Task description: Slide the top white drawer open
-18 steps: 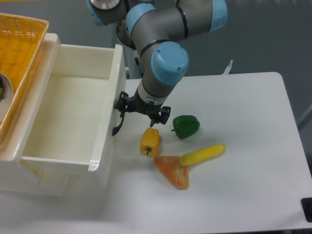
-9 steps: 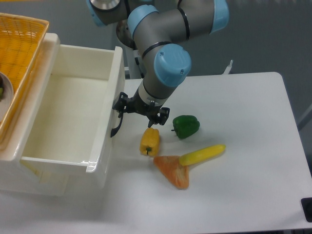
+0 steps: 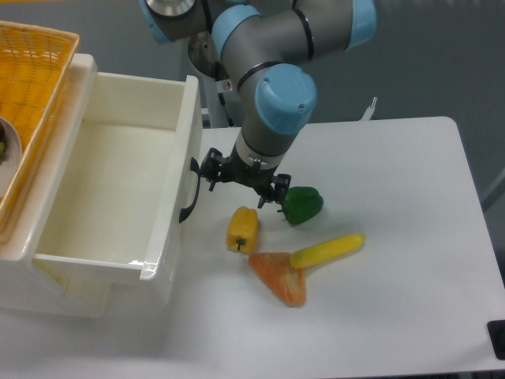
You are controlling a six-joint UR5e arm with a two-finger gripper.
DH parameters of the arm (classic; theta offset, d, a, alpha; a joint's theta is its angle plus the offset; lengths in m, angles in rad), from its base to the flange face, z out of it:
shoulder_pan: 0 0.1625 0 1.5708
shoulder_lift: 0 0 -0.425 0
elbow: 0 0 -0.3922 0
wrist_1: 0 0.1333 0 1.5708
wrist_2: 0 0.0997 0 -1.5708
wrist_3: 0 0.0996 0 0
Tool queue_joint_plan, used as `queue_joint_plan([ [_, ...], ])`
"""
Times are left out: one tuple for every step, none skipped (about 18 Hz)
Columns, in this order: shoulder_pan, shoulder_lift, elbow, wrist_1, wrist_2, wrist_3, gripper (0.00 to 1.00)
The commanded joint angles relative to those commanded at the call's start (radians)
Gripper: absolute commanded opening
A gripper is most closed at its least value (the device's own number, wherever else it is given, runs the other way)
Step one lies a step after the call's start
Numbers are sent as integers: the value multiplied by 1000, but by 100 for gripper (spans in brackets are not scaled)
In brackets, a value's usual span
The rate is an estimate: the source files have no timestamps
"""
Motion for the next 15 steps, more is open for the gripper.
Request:
queue_joint_plan([
  [3,0,5,5,0,31,100],
  [6,-2,11,5,5,70,100],
  [17,0,14,5,14,118,100],
  [26,0,15,8,15,176,100],
  [31,0,15,18,17,230,100],
  [35,0,15,23,20,276,100],
  [41,0,14,25,26,313,100],
  [49,-3,14,25,43,342,100],
  [51,-5,11,25,72,362,100],
  [52,-5,11,25,98,371,100],
  [52,-5,11,25,110,373,100],
  [54,-5,9,25,112,373,100],
  [58,-5,9,25,112,371,100],
  [64,-3,9,23,112,371,100],
  [68,-3,9,23,112,373,100],
])
